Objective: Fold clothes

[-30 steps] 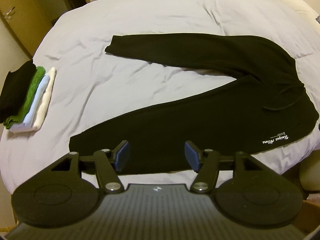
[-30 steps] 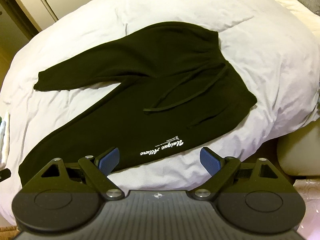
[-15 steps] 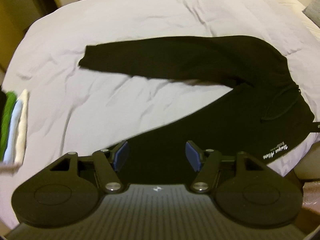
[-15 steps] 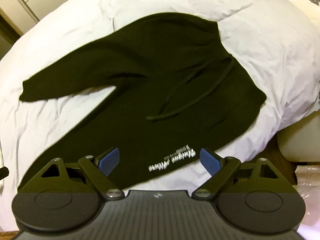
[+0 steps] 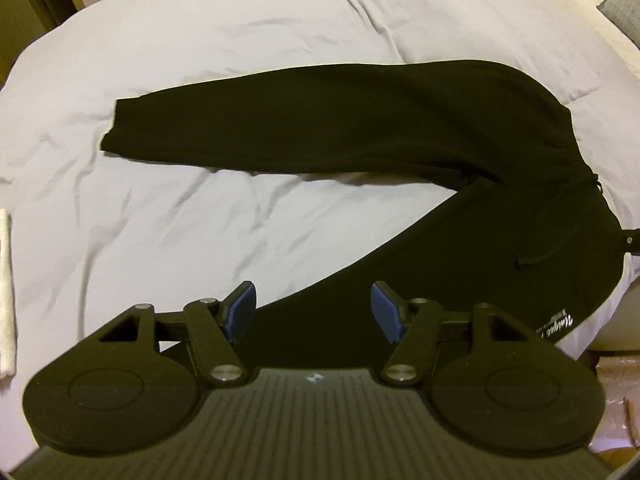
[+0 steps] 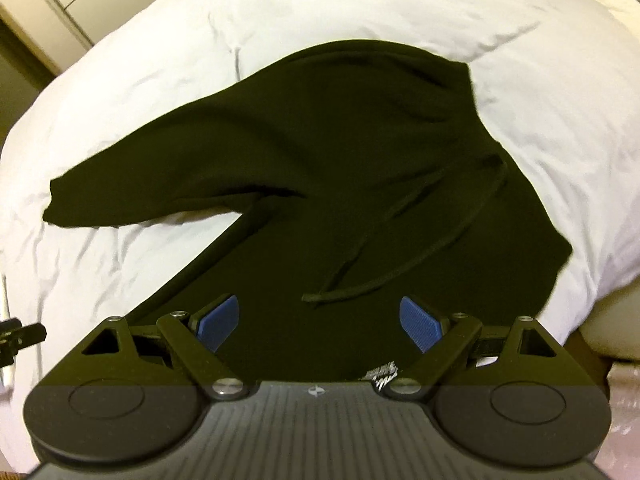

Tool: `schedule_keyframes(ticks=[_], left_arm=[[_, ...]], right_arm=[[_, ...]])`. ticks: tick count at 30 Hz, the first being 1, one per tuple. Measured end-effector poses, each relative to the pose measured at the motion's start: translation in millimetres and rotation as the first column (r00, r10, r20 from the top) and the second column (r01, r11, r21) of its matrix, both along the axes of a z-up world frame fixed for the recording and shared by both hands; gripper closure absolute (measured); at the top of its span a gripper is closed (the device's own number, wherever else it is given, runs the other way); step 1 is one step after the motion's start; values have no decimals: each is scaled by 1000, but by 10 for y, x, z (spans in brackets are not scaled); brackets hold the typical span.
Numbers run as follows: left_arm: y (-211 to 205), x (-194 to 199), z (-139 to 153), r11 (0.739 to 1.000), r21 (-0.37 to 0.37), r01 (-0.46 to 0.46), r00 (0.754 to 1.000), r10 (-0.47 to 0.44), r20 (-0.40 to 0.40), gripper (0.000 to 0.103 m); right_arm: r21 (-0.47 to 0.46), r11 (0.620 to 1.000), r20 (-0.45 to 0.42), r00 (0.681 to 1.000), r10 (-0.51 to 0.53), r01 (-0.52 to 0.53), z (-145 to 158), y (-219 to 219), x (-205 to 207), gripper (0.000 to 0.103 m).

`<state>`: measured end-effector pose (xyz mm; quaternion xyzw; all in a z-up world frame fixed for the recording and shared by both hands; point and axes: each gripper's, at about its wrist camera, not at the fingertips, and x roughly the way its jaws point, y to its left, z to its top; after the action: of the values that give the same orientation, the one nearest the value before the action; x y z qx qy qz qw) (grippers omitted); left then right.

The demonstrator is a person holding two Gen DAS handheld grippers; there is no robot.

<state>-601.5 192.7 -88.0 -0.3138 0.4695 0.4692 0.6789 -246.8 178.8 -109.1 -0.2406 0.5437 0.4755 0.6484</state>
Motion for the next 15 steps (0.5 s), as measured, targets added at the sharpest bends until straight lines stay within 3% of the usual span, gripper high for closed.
schedule_keyframes(ticks=[7, 11, 15], left_arm=[[391, 450, -368, 998, -58, 15, 999, -13, 41, 39], [656, 773, -624, 995, -81, 49, 998, -45, 50, 39], [984, 1086, -831, 995, -73, 69, 996, -65, 66, 40]], right_arm=[[-27, 996, -16, 996, 85, -85, -306, 509, 413, 14], [-44, 984, 0, 985, 171, -171, -503, 900, 605, 19], [-60, 960, 34, 960, 277, -275, -684, 1329, 703, 31]])
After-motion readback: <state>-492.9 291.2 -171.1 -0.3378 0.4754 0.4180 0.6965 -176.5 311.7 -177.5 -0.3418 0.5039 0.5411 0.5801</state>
